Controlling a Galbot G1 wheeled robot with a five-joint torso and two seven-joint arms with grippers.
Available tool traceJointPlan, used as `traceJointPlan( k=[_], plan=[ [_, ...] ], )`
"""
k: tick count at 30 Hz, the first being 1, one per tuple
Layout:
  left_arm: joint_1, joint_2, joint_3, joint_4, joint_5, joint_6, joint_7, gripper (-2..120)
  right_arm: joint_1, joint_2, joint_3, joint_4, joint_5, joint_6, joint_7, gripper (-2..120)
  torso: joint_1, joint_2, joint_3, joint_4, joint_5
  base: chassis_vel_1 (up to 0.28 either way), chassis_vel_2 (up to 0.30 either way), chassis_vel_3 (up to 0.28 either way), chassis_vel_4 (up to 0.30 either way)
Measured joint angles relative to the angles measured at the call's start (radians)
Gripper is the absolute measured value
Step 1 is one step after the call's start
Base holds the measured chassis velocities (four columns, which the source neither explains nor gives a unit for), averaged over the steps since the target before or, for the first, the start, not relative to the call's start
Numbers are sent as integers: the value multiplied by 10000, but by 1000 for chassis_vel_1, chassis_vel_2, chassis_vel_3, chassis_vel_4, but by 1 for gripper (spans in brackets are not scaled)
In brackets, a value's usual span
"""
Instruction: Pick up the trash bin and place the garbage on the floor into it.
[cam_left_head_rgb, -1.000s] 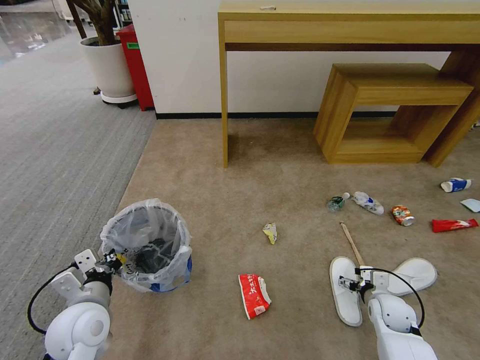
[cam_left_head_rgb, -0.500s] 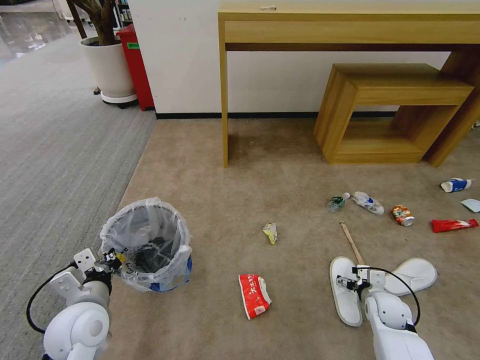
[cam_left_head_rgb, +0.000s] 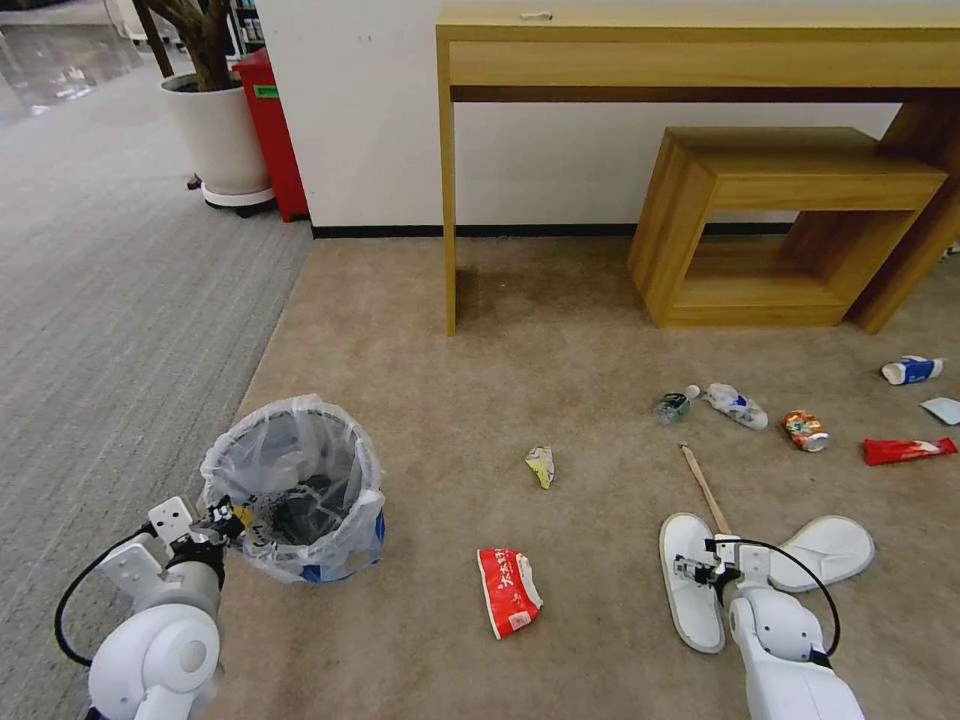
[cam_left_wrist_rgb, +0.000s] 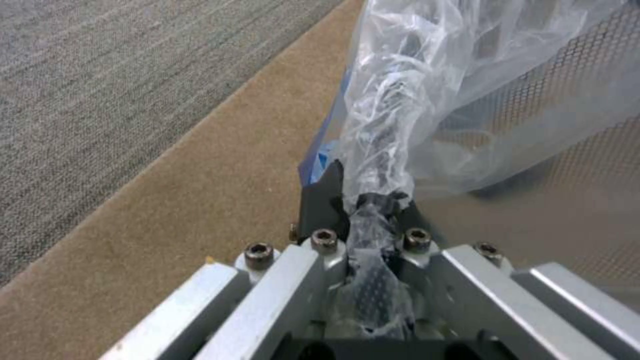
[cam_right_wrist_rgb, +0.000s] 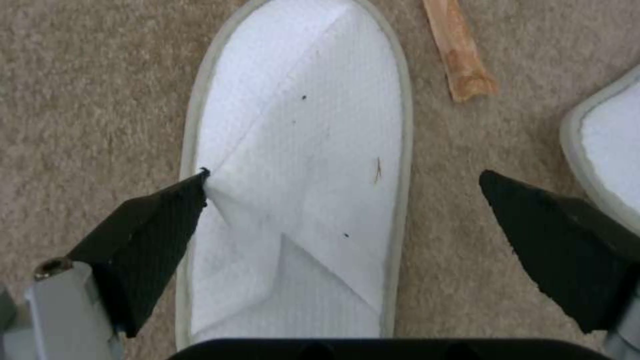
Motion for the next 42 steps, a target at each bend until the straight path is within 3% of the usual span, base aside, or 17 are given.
traceJointPlan(
  k=[25,33,42],
  plan=[
    [36,-14,-5,3,-16,-72,42,1,398,44,-10,-831,-123,549,142,98,0,1,0,0,1,0,0,0,0],
    [11,-12,-21,17,-19,-102,46,1,483,40,-20,-1049,-163,716,163,80,0,1,0,0,1,0,0,0,0],
    [-42,-82,45,39,-12,-120,55,1,497,26,-41,-1142,-182,926,132,44,0,2,0,0,1,0,0,0,0]
  ],
)
